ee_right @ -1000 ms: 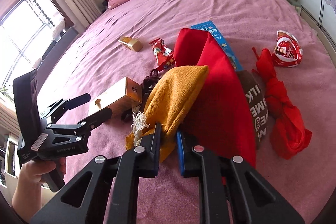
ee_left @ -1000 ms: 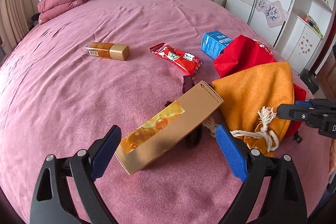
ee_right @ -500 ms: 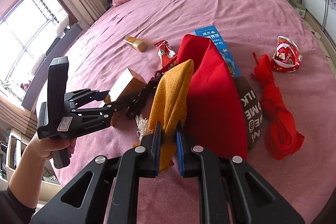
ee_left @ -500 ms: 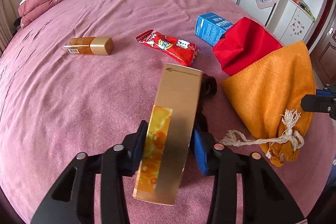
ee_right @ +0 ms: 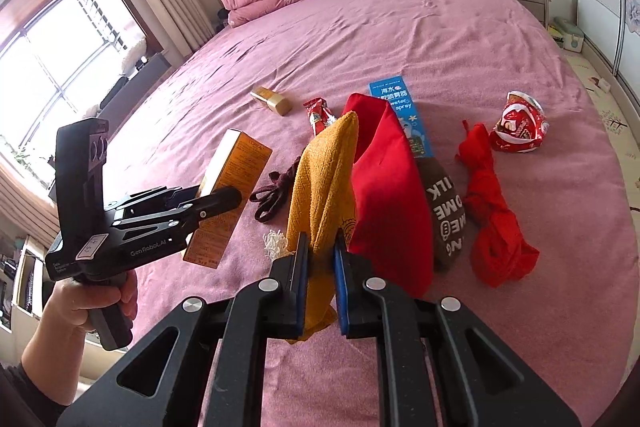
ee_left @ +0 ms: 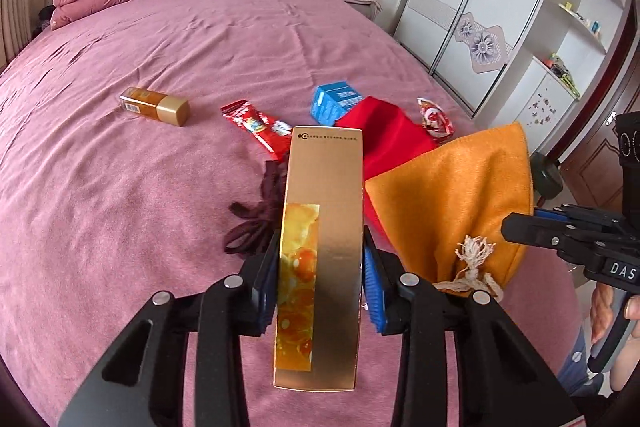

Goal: Collect trash
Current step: 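Carry the box and bag over the yellow bin and open both grippers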

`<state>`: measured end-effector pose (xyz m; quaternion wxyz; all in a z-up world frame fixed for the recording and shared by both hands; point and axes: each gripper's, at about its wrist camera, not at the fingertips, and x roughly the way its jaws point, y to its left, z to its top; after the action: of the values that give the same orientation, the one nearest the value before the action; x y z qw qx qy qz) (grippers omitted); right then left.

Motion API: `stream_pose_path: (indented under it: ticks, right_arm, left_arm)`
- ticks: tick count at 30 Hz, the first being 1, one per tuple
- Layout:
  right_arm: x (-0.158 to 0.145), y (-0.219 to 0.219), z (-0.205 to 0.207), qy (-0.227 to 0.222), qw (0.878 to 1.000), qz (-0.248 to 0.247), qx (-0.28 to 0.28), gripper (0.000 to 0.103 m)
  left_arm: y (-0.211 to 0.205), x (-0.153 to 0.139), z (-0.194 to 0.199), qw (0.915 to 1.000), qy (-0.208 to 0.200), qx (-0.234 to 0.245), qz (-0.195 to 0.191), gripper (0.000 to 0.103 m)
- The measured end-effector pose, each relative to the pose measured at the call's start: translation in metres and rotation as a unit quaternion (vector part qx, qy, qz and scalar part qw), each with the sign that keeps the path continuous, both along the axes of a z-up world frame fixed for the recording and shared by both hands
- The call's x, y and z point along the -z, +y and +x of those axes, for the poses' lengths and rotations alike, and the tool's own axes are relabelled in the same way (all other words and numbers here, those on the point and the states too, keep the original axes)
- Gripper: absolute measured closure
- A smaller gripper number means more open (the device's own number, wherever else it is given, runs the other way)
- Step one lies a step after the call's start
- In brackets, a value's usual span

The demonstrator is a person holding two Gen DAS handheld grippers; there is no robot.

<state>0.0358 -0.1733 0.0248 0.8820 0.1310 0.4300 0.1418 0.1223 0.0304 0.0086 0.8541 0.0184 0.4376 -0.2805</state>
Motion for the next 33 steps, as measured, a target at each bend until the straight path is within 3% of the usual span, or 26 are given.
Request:
stream_pose_path:
  ticks: [13, 24, 33]
  right_arm:
    - [-0.021, -0.113, -0.059, -0.023, 0.997, 0.005, 0.068, 0.091]
    - [-0.021, -0.218, -0.103, -0.026, 0.99, -0.009, 0.137, 0.092]
    - [-0.004, -0.297, -0.141, -0.009, 0.98, -0.024, 0.198, 0.092]
  left_arm:
    - [-0.121, -0.027, -0.05, 0.9983, -0.003, 0.057, -0.016, 0.067]
    - [-0.237, -0.027, -0.08, 0.9921, 0.004, 0.124, -0.019, 0.067]
    - [-0.33, -0.013, -0.095, 0.9853, 0.031, 0.167, -0.02, 0.067]
